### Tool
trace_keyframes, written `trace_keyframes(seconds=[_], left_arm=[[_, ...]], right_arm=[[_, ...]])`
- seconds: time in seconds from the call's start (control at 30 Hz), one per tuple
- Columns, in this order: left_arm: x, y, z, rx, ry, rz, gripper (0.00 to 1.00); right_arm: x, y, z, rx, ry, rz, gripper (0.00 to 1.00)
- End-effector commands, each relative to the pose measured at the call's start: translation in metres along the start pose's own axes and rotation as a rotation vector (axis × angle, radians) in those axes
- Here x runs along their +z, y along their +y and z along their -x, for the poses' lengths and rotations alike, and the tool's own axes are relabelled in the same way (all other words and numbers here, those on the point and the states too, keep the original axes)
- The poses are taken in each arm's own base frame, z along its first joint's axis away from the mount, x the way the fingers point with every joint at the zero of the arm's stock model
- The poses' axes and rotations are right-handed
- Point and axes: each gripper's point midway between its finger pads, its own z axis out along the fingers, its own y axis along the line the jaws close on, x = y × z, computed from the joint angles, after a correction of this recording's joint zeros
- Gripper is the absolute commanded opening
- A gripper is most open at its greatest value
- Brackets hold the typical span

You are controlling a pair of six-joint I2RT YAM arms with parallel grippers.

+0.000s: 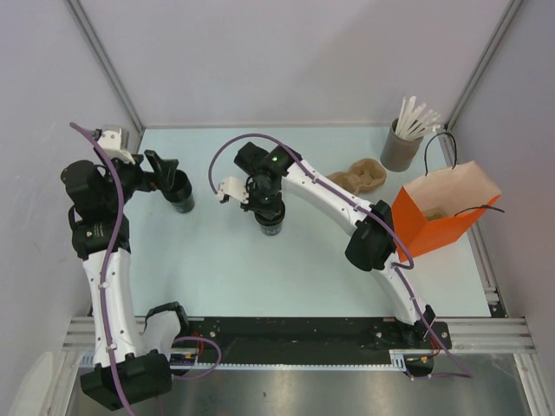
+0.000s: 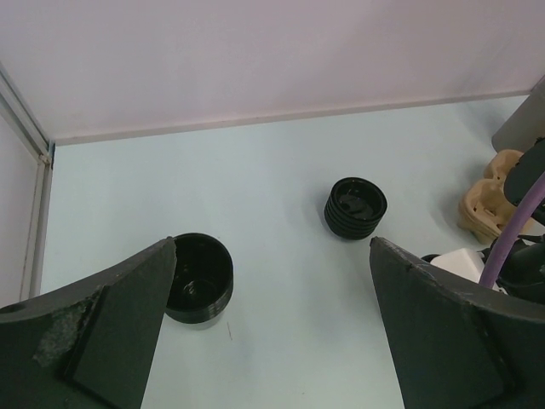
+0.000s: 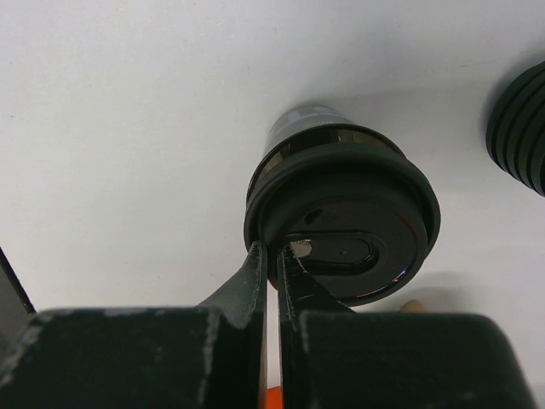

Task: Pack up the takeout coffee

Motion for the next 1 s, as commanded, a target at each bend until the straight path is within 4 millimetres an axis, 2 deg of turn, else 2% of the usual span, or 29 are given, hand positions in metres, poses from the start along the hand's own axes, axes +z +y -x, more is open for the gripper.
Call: trace_keyframes(seconds=[0.0, 0.97], left_arm=[[-0.004, -0.004, 0.009, 0.013, -0.040, -0.019, 1.00], [-0.004, -0.004, 0.005, -0.003, -0.038, -0.030, 1.00]], right_arm=[[-0.007, 0.021, -0.023, 0.000, 0.101, 0.075, 0.04], [0.005, 0.028, -0.032, -0.002, 0.149, 0.108, 0.07]])
